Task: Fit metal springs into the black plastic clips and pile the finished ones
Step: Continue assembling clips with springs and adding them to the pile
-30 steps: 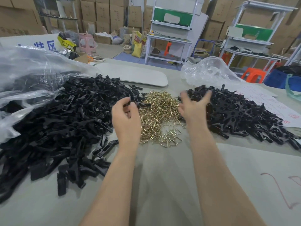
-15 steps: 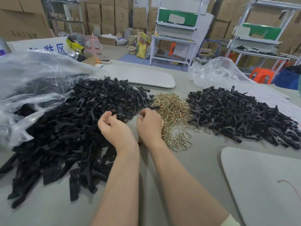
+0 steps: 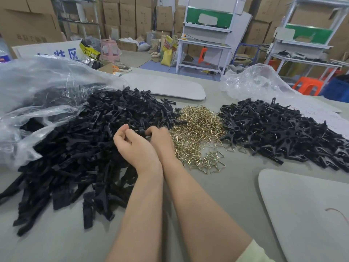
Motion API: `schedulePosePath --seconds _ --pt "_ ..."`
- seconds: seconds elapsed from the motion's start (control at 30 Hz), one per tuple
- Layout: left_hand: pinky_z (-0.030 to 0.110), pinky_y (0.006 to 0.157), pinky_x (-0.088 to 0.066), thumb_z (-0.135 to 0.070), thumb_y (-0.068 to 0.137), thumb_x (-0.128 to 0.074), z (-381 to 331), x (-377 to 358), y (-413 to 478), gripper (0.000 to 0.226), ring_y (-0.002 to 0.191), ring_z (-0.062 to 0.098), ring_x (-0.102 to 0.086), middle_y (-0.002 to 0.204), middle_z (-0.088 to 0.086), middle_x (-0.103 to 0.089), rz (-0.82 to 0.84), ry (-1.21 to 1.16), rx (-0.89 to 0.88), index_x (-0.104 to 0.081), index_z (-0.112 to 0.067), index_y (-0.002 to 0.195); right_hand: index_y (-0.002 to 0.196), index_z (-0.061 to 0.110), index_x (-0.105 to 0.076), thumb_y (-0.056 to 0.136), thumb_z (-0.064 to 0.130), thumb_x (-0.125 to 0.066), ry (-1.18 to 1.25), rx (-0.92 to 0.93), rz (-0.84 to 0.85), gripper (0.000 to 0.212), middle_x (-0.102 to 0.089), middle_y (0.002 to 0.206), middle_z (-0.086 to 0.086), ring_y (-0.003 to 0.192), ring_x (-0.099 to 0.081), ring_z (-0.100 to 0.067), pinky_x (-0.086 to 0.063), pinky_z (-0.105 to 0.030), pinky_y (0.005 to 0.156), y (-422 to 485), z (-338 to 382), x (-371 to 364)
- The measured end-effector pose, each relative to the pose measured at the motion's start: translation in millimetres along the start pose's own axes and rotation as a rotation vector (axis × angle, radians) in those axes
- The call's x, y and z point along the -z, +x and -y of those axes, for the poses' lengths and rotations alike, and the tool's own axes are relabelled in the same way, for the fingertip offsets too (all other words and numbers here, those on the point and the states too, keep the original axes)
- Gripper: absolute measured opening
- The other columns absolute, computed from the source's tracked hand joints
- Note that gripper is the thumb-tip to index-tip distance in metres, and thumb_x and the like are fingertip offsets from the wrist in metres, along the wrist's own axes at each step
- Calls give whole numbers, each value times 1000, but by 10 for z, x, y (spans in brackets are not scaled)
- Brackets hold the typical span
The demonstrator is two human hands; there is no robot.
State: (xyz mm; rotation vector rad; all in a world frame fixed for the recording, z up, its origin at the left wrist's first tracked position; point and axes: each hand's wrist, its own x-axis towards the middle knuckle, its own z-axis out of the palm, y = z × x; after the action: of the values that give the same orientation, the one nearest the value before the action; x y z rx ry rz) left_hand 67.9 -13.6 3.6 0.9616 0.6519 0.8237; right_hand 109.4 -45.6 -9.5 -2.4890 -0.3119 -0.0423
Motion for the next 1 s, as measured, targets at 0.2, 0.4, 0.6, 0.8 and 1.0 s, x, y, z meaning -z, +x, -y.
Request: schedulePosePath --seconds 0.2,0.4,0.6,0.8,1.0 --pt "31 96 -44 -13 94 -43 125 -80 -21 26 105 19 -55 132 9 -51 261 210 41 -53 -17 118 113 14 -62 90 20 -59 214 -6 -166 24 -58 112 -9 99 -55 -22 -45 -31 84 -102 -143 108" --pt "36 98 -48 -19 101 -42 254 -144 -214 25 105 19 -62 112 8 -67 736 330 39 -64 -15 109 92 21 -68 91 6 -58 731 -49 -223 18 -68 83 7 79 -63 -8 -53 -23 75 -383 -558 599" --pt "42 95 -50 -8 91 -59 356 -147 -285 14 97 23 -65 97 8 -68 839 492 69 -61 -20 98 106 7 -72 88 5 -60 428 -28 -356 21 -72 101 -3 97 -65 -16 -50 -38 93 -594 -808 527" --pt "41 91 -51 -13 85 -69 358 -135 -204 13 81 18 -59 81 0 -62 673 456 76 -57 -19 83 98 28 -59 91 6 -57 575 -34 -518 23 -70 93 3 86 -68 -8 -54 -33 80 -619 -781 563" --pt "28 72 -50 -13 83 -72 299 -138 -238 15 70 14 -57 81 3 -62 634 250 207 -57 -16 80 104 23 -56 92 8 -56 509 83 -526 19 -70 95 1 90 -66 -10 -52 -31 82 -663 -680 487"
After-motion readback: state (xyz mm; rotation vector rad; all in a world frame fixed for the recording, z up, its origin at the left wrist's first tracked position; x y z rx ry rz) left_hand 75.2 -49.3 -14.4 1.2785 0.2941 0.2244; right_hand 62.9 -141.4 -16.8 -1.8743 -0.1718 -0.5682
